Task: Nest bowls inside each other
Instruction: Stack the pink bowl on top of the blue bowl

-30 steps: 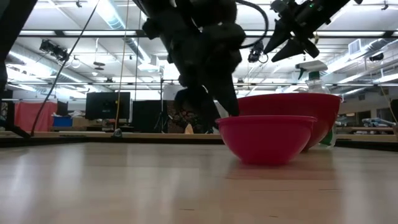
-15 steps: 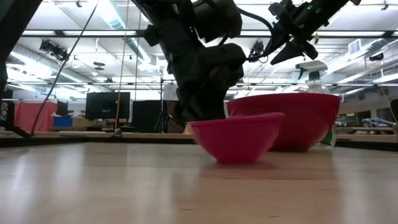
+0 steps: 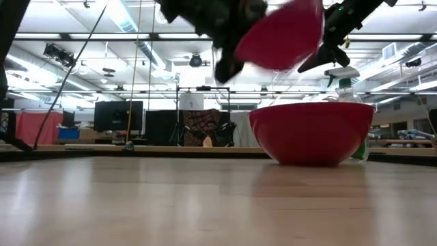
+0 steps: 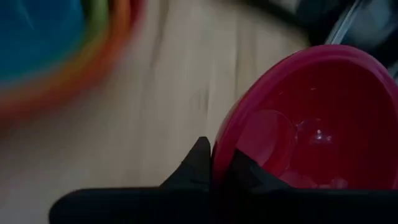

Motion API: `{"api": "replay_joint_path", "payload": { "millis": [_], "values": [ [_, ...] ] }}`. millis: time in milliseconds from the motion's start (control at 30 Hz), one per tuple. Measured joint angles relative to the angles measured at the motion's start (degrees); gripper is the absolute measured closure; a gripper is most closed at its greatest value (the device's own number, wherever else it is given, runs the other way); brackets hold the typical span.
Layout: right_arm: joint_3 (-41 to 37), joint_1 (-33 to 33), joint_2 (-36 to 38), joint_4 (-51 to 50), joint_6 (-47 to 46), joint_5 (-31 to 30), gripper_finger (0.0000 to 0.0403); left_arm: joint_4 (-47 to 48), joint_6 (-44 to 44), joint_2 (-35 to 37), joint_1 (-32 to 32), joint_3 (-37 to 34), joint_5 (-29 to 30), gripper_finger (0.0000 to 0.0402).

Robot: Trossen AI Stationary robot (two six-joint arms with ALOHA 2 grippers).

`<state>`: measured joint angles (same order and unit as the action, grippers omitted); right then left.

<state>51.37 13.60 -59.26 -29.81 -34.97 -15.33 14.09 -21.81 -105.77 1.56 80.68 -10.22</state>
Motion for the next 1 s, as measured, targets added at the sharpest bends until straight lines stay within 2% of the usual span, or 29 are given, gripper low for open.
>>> {"api": "replay_joint_path", "payload": {
  "millis": [100, 200, 367, 500, 633, 767, 867, 1000],
  "values": [
    [-0.02, -0.34, 0.76, -1.50, -1.93, 1.76, 0.0211, -2.68, 0.07, 3.49, -4.14, 0.11, 0.76, 0.0391],
    [-0.02, -1.86, 2.47, -1.48, -3.08, -0.28, 0.0211, -2.71, 1.04, 5.42, -9.01, 0.11, 1.16, 0.0391],
    [-0.01, -5.66, 7.01, 0.71, -4.08, -12.47, 0.0220, -0.79, 1.69, 6.59, -16.32, 1.17, -1.32, 0.0391],
    [0.00, -8.26, 10.17, 1.93, -2.93, -20.92, 0.0231, 2.43, 3.95, 4.65, -19.81, 7.50, 0.02, 0.0391],
    [0.00, -9.60, 11.15, 3.85, -0.49, -22.96, 0.0236, 7.04, 6.86, -1.08, -21.52, 16.82, 0.55, 0.0391],
    [0.00, -11.25, 10.36, 6.48, 1.52, -23.47, 0.0237, 14.09, 8.35, -9.81, -22.03, 27.91, 0.72, 0.0390],
    [-0.02, -14.41, 10.09, 10.44, 4.62, -28.55, 0.0237, 19.47, 11.34, -16.21, -21.49, 35.53, 0.79, 0.0390],
    [0.00, -18.59, 9.91, 17.07, 10.63, -34.34, 0.0237, 24.64, 14.83, -22.92, -19.91, 41.56, 1.43, 0.0390]
  ]
}}
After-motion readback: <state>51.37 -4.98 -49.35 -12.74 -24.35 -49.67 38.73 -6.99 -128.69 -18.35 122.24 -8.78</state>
